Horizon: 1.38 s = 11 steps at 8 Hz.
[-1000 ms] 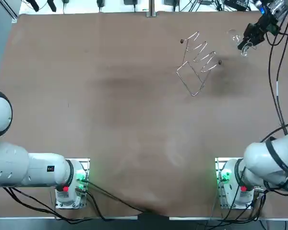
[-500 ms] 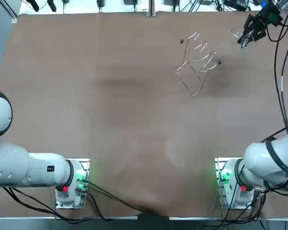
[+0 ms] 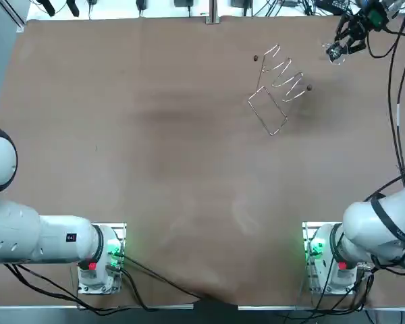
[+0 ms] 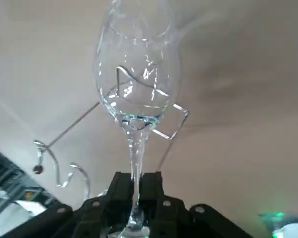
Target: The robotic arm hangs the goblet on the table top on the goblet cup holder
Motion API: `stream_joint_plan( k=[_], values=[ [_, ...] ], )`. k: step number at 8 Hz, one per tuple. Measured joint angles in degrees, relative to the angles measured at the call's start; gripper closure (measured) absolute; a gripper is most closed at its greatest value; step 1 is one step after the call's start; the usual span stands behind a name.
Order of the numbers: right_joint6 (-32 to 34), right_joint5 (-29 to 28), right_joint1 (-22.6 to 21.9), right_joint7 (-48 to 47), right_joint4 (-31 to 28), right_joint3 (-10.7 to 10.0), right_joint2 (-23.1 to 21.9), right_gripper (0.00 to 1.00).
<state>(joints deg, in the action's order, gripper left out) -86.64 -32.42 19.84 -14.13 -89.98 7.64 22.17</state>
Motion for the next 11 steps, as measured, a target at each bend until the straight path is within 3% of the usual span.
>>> stream_joint_plan(
  k=[4, 11],
  values=[
    [1.53, -9.03, -0.15, -10.02, 4.02, -0.03, 3.45, 0.88],
    [-0.64, -12.50, -5.73, -17.91, 4.09, 0.09, 5.92, 0.90]
  ],
)
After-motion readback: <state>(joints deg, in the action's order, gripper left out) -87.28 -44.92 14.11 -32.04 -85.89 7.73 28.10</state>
